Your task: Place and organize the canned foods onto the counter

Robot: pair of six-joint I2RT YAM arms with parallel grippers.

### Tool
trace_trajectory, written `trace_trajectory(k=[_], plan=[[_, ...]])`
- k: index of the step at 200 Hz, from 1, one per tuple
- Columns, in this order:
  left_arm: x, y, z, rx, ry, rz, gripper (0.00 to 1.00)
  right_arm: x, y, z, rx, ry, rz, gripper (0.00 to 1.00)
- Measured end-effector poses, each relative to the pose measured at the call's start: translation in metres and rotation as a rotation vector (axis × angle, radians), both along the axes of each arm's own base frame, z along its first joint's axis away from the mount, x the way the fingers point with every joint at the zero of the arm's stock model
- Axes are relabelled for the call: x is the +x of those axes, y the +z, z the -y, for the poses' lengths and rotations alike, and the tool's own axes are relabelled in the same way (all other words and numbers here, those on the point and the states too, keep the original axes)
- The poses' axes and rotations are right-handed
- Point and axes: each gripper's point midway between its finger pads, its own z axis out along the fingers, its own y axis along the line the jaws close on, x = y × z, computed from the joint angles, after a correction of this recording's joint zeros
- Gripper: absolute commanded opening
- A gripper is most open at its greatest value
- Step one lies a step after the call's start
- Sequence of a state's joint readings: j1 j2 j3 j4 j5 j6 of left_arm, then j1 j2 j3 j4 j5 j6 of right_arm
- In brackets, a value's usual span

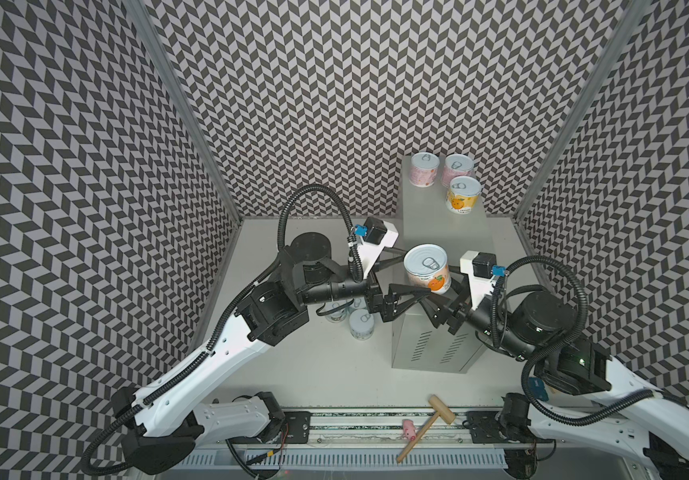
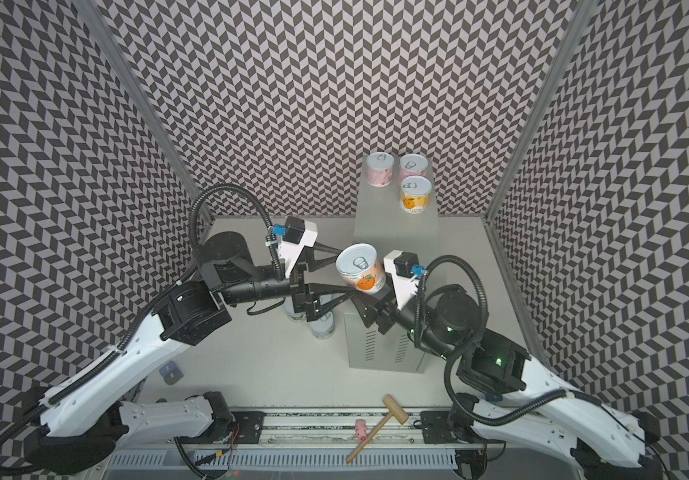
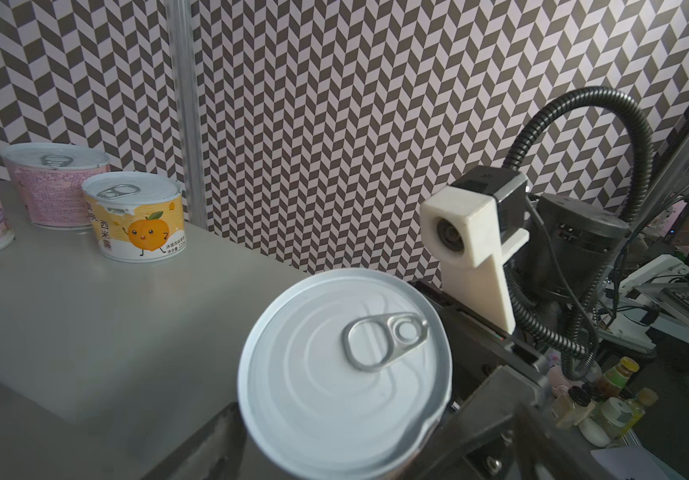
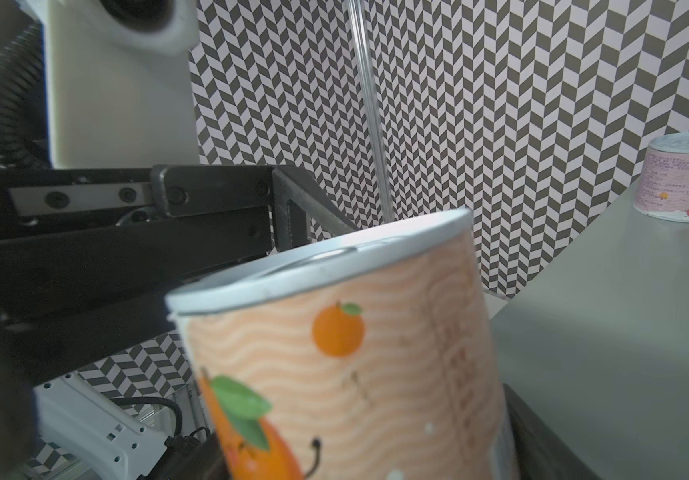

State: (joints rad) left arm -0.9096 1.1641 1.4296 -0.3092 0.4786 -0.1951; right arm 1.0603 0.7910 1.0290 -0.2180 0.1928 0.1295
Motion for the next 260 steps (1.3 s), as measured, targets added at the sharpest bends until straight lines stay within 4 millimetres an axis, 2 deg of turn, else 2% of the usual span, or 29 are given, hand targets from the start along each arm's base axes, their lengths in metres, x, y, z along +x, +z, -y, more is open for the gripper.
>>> trace_trajectory(k=[18,55,116,133,146,187,213,248,260], plan=[[0.001,0.007,0.005,-0.009,-0.003,0.008,0.96,-0.002,0.0,-0.002,0.011,0.015,-0.005,0.57],[0.004,0.017,0.013,-0.021,-0.002,0.019,0.79,-0.005,0.001,-0.001,0.034,0.031,0.004,0.57],[0.008,0.015,0.021,-0.018,-0.005,0.018,0.81,-0.006,0.001,0.0,0.035,0.03,0.006,0.58],[0.01,0.01,0.025,-0.008,-0.008,0.011,0.87,-0.006,0.001,-0.001,0.035,0.034,0.006,0.58],[0.011,0.007,0.028,-0.001,-0.008,0.006,0.87,-0.006,0.001,-0.001,0.035,0.034,0.007,0.58],[0.013,0.005,0.029,0.005,-0.006,0.014,0.72,-0.005,0.001,-0.001,0.032,0.033,0.006,0.6],[0.014,0.007,0.029,0.003,0.007,0.02,0.68,-0.004,0.001,-0.002,0.033,0.025,0.008,0.7],[0.025,0.013,0.029,0.008,0.058,0.021,0.66,0.006,0.008,-0.002,0.012,-0.024,0.016,1.0],[0.034,0.014,0.03,0.01,0.093,0.021,0.67,0.011,0.012,0.0,-0.011,-0.057,0.018,0.99]])
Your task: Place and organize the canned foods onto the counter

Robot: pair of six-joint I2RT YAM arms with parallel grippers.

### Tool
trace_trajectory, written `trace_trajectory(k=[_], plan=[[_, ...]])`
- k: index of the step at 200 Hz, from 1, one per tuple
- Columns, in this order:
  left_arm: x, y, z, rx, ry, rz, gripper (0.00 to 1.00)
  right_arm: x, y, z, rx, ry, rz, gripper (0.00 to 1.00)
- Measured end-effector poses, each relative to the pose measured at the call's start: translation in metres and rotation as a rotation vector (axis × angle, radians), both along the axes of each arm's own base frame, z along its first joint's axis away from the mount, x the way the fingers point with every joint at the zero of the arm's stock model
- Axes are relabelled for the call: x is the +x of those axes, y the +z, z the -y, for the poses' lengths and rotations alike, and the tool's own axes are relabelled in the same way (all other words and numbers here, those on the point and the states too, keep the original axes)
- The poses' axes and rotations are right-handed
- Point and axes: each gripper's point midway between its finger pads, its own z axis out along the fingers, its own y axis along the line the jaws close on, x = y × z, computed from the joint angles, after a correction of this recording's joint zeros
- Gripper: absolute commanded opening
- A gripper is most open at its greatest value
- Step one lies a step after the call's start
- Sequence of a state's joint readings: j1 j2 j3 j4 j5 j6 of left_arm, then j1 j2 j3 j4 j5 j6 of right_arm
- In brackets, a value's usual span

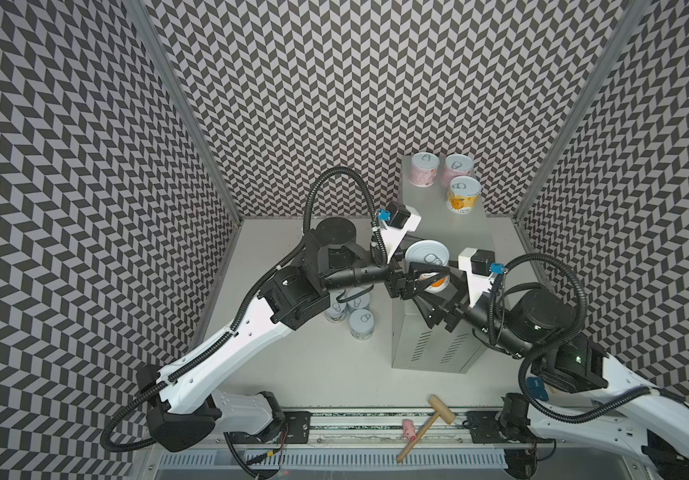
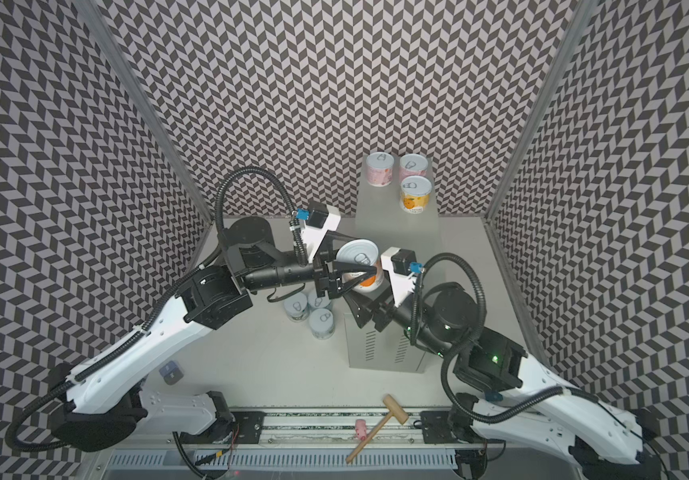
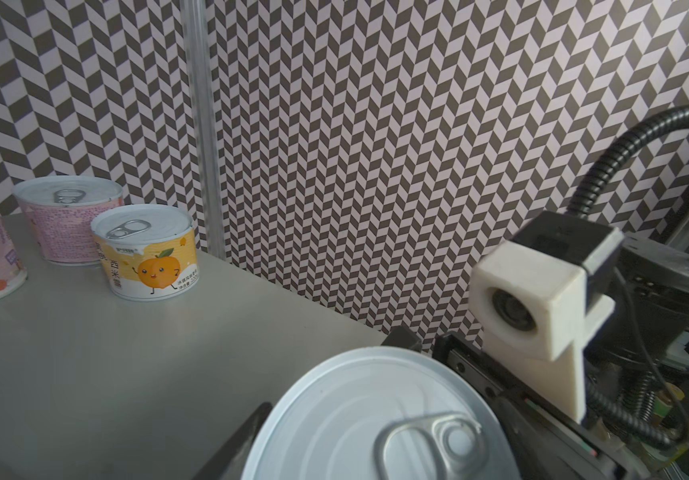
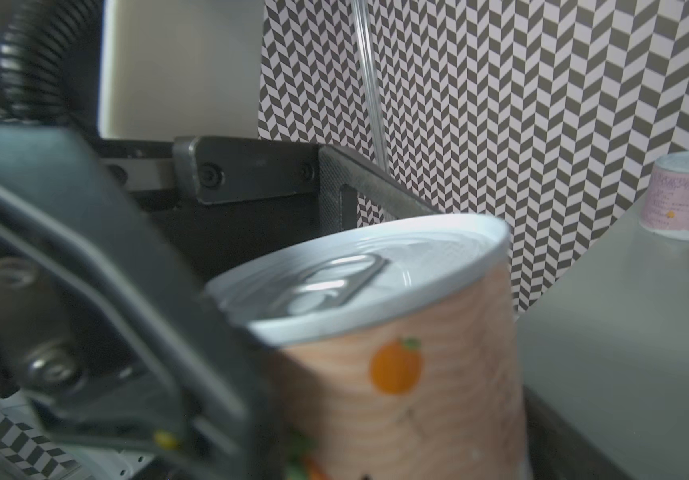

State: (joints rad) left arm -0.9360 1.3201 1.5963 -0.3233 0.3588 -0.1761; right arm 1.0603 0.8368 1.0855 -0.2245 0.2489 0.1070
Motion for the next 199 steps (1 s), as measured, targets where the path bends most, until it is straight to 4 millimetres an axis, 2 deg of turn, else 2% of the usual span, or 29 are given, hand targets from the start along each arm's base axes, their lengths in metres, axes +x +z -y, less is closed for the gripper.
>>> trace_trajectory(k=[27,72,86,100,119,140,169,199], plan=[[0.026,-0.001,0.0,0.015,0.099,-0.005,0.67,0.012,0.007,0.014,-0.058,-0.107,-0.018,0.99],[0.083,-0.001,-0.014,0.051,0.293,0.001,0.67,0.029,0.024,0.042,-0.155,-0.274,-0.054,0.99],[0.099,-0.004,-0.016,0.064,0.341,0.007,0.67,0.041,0.03,0.051,-0.188,-0.327,-0.068,0.99],[0.112,-0.01,-0.015,0.084,0.372,0.013,0.67,0.062,0.036,0.066,-0.223,-0.398,-0.09,0.99],[0.122,-0.022,-0.007,0.117,0.381,0.017,0.67,0.091,0.04,0.088,-0.256,-0.483,-0.123,0.99],[0.134,-0.035,0.004,0.151,0.385,0.019,0.68,0.112,0.041,0.106,-0.29,-0.532,-0.152,0.99],[0.151,-0.048,0.019,0.186,0.389,0.028,0.68,0.122,0.04,0.118,-0.306,-0.537,-0.17,0.99],[0.165,-0.053,0.032,0.202,0.393,0.045,0.69,0.126,0.036,0.125,-0.314,-0.528,-0.18,0.99]])
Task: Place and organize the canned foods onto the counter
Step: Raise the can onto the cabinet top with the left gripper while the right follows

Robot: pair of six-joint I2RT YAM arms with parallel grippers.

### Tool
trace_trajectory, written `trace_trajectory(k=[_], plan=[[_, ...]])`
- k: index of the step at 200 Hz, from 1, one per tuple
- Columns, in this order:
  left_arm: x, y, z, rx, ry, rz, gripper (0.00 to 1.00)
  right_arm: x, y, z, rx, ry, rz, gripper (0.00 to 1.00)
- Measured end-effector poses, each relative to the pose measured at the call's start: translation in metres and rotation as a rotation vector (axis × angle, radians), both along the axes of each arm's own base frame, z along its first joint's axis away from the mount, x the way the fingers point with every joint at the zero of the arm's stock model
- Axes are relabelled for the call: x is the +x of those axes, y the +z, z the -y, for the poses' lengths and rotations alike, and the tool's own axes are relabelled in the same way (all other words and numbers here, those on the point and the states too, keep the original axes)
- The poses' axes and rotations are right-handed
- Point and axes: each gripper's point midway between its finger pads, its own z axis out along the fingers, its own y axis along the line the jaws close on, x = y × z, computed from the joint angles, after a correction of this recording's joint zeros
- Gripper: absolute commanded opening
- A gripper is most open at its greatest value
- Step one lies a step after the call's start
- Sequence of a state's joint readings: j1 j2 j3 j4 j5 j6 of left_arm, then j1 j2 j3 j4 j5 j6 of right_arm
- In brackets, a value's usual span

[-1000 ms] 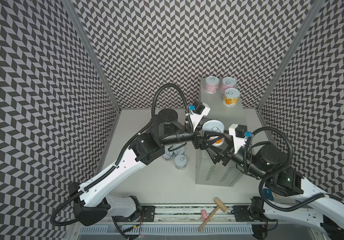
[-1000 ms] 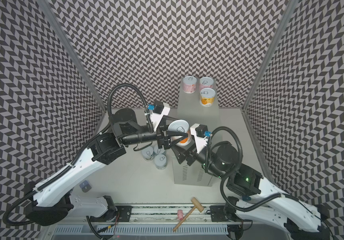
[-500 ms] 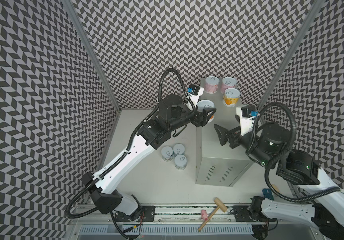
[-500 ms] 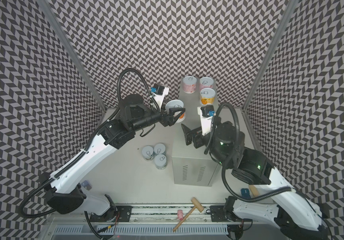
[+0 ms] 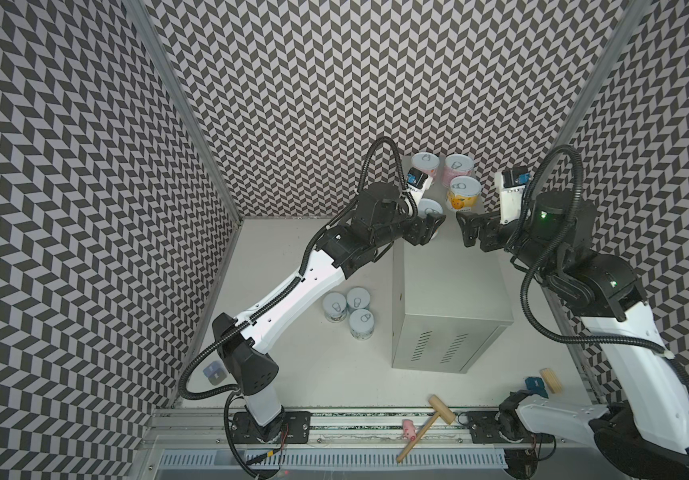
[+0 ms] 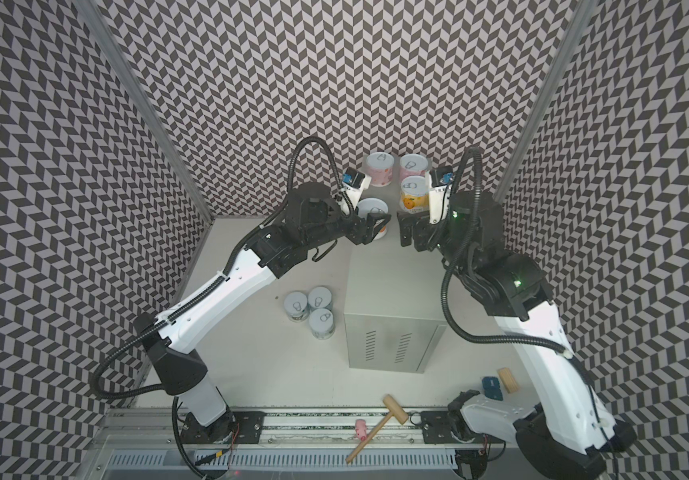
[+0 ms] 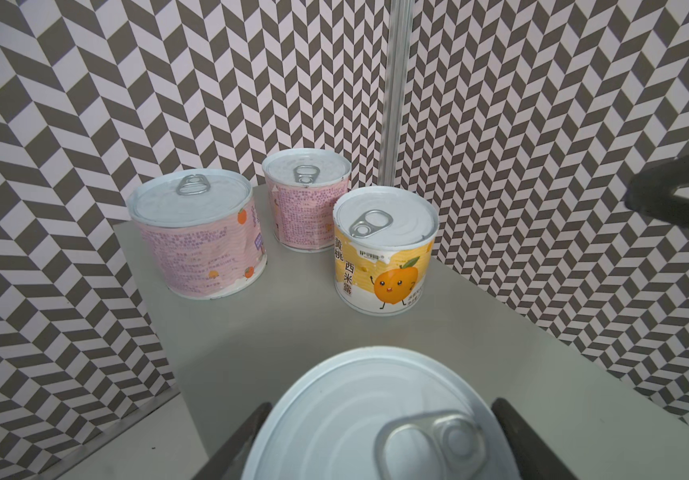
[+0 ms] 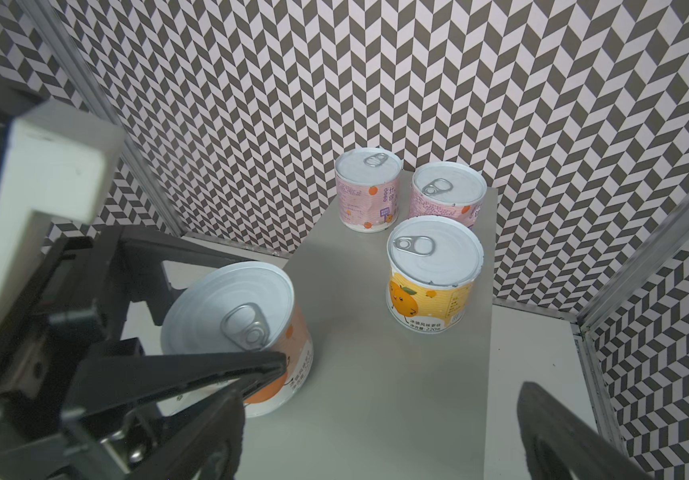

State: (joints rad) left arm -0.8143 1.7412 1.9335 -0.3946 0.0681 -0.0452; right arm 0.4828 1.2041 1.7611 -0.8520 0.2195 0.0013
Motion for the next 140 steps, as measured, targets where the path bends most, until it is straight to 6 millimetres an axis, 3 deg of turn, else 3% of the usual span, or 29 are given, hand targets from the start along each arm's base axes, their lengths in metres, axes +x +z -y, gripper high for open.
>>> trace_trajectory(k=[49,101,140], plan=[[0.013,-0.007,0.009,0.019,0.003,0.009,0.82,-0.007,-0.009,0.011,-0.007,0.0,-0.011,0.99],[0.013,0.007,0.011,-0.006,-0.008,0.04,1.0,-0.03,-0.004,0.024,0.0,-0.009,0.017,0.99],[0.003,0.001,0.003,-0.001,-0.029,0.033,1.0,-0.039,-0.006,0.027,0.007,0.0,0.025,0.99]])
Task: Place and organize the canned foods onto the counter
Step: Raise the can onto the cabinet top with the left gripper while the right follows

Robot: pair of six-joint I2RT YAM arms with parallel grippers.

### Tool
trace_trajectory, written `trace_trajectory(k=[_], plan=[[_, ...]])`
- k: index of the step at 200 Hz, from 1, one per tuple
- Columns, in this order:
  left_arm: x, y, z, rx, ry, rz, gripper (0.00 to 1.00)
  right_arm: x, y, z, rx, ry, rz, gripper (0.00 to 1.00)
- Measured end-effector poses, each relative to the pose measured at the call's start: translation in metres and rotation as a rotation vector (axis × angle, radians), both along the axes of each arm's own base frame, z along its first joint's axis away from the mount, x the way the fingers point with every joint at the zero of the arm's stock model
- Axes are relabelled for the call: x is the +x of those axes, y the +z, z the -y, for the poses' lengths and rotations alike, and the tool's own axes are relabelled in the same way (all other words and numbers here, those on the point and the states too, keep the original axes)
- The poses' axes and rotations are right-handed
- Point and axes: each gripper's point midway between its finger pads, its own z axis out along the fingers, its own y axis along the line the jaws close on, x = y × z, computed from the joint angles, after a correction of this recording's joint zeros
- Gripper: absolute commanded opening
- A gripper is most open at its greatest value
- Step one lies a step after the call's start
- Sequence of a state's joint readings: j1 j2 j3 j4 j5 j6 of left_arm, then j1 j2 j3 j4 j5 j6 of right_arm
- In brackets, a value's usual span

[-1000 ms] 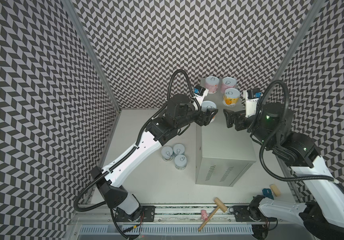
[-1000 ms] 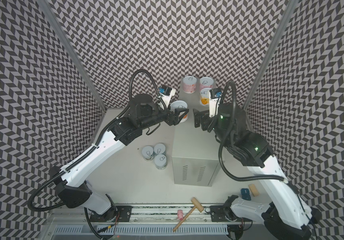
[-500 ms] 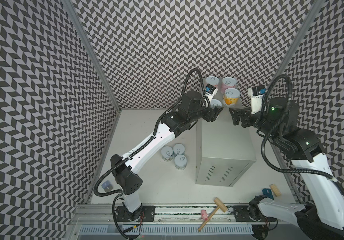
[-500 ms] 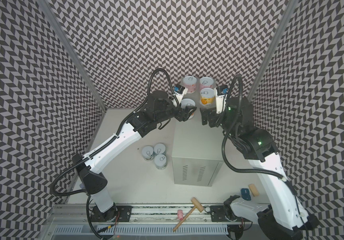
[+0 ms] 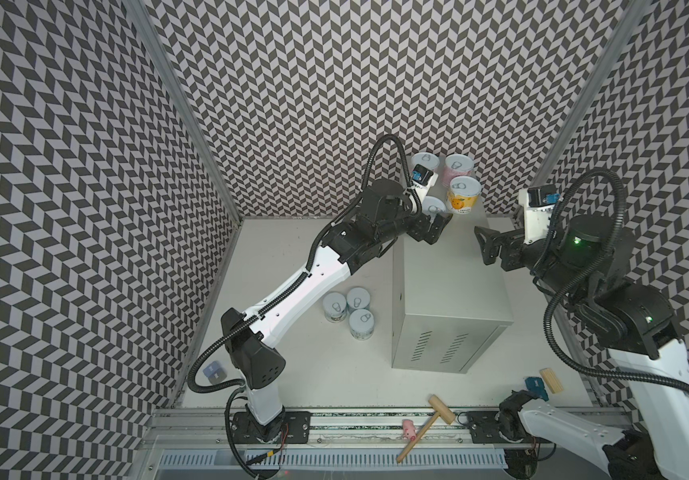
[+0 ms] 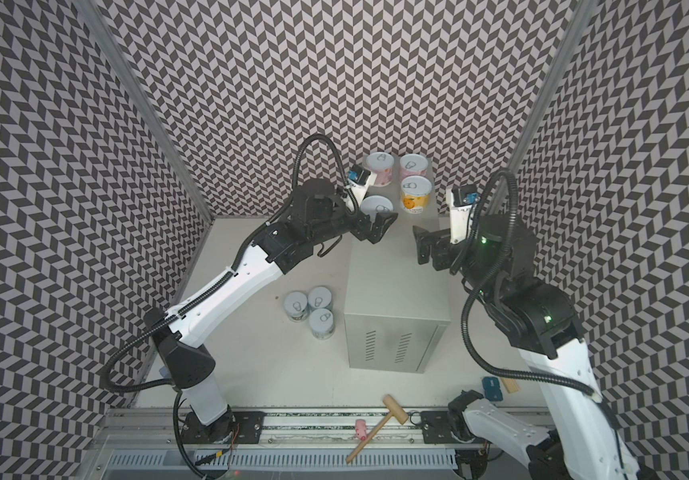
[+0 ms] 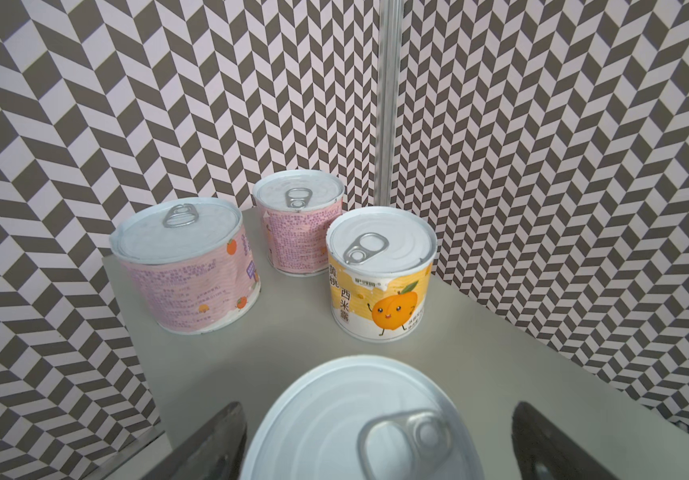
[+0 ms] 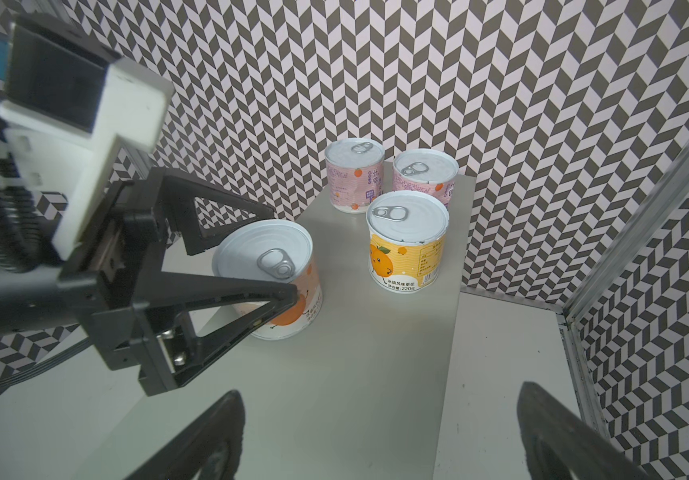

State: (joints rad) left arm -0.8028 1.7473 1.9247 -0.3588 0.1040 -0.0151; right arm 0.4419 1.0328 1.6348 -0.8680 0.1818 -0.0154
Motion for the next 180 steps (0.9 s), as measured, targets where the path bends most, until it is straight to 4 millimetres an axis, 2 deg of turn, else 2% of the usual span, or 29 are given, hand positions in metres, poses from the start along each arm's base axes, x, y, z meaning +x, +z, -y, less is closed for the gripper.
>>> trace_trajectory(k=[27,63,102,145,180], plan=[[-0.011,0.0,-0.019,-0.003,-0.007,-0.005,1.0,-0.003,-0.008,-0.009,0.006,0.053,-0.02,0.99],[-0.017,0.001,-0.031,-0.019,-0.01,0.008,0.97,-0.008,-0.027,-0.016,0.003,0.102,-0.058,0.99],[-0.016,-0.02,-0.029,0.005,-0.014,-0.018,0.94,-0.012,-0.035,-0.015,-0.001,0.104,-0.07,0.99],[-0.013,-0.024,-0.026,0.009,-0.014,-0.017,0.91,-0.009,-0.039,-0.002,-0.01,0.031,-0.064,0.99],[-0.006,-0.035,-0.018,0.018,-0.016,-0.027,0.88,-0.009,-0.048,0.009,-0.019,-0.03,-0.069,0.99]])
